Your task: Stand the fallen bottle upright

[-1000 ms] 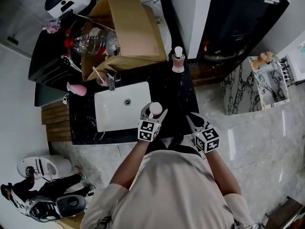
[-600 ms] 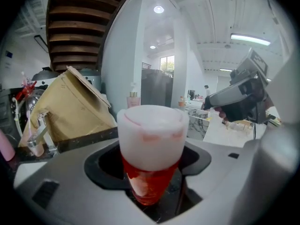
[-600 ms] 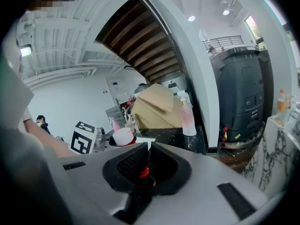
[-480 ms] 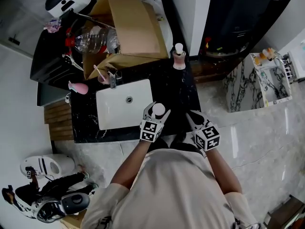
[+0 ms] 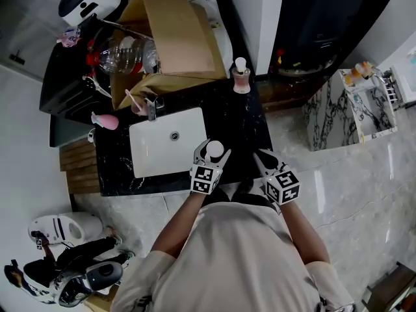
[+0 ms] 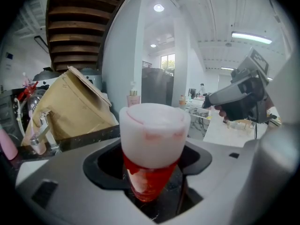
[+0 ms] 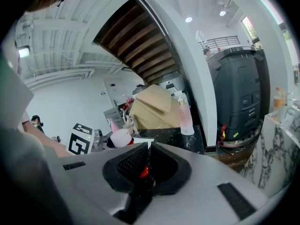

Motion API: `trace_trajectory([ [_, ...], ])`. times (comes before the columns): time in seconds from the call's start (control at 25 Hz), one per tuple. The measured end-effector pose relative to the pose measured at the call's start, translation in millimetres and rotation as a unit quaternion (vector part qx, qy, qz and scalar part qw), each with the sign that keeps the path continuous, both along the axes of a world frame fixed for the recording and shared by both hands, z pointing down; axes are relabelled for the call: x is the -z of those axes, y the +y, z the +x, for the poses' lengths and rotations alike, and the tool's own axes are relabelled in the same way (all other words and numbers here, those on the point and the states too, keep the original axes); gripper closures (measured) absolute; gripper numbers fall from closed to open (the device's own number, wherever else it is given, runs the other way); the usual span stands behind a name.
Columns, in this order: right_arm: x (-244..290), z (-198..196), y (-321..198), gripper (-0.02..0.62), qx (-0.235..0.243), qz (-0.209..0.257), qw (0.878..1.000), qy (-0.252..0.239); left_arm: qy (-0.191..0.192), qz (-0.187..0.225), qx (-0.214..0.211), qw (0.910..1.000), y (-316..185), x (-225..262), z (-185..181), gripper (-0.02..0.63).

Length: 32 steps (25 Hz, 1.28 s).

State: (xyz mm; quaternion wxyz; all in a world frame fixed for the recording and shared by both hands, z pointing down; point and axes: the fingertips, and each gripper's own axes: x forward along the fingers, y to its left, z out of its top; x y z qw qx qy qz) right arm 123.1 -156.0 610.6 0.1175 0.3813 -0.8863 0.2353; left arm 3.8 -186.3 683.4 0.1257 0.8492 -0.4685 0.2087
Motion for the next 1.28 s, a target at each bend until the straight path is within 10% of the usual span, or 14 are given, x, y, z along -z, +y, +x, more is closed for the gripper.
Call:
trace_trajectory([
  [1.28, 69, -68, 21, 0.554, -0.009, 0.058, 0.997, 0.059, 0.102, 0.038, -0.073, 0.9913, 45, 118, -63, 0.259],
])
